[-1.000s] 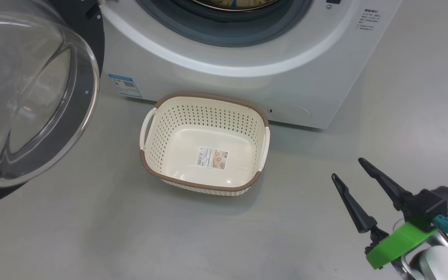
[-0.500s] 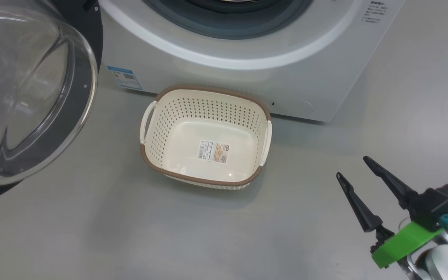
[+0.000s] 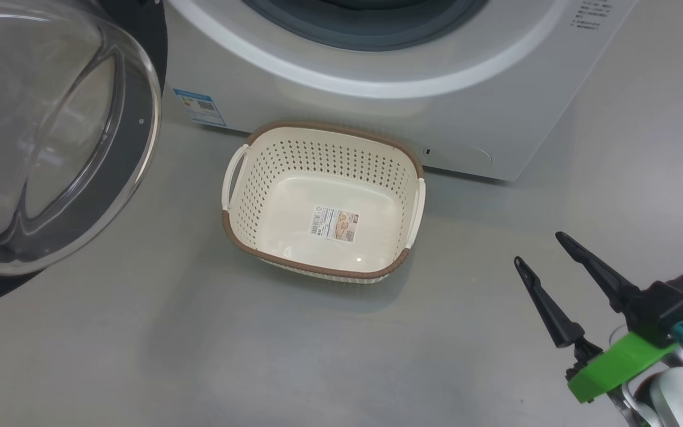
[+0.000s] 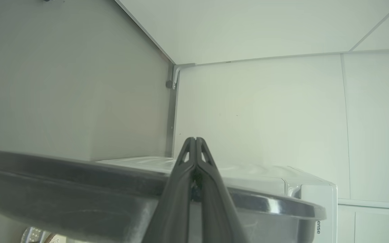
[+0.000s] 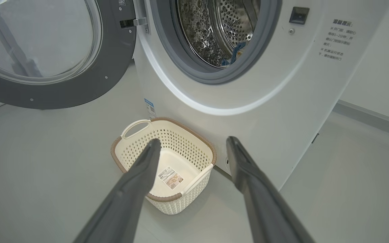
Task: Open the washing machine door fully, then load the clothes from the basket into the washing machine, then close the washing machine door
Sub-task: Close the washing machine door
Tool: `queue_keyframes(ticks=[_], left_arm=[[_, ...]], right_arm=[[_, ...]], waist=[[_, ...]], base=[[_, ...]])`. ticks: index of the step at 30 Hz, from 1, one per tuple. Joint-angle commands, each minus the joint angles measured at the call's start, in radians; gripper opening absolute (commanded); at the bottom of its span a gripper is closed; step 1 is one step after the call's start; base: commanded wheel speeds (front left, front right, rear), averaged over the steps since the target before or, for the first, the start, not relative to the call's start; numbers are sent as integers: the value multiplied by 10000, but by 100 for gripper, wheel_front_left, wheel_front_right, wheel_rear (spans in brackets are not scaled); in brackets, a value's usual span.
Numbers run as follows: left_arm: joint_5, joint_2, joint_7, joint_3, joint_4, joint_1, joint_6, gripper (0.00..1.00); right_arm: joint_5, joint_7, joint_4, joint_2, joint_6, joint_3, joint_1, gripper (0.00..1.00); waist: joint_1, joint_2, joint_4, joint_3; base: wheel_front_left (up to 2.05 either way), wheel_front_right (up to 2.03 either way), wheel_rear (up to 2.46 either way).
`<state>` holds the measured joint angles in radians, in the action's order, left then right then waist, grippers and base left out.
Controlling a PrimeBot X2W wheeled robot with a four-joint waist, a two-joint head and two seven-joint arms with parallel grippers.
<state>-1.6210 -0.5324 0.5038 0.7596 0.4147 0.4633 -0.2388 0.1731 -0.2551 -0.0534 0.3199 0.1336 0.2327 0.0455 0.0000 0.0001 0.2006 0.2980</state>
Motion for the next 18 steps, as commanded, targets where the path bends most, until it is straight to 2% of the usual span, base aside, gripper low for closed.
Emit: queue_keyframes(ticks=[1, 18], left_arm=[[-127, -444, 465, -349, -425, -16, -22, 0], [-140, -279, 1477, -824, -834, -626, 416, 0]], right_arm=[[-16, -67, 294, 258, -29, 131, 252, 100], [34, -67, 146, -98, -29, 309, 275, 100]], waist=[[0, -1, 38, -18], [0, -1, 354, -558]], base=[[0, 0, 0], [0, 0, 0]])
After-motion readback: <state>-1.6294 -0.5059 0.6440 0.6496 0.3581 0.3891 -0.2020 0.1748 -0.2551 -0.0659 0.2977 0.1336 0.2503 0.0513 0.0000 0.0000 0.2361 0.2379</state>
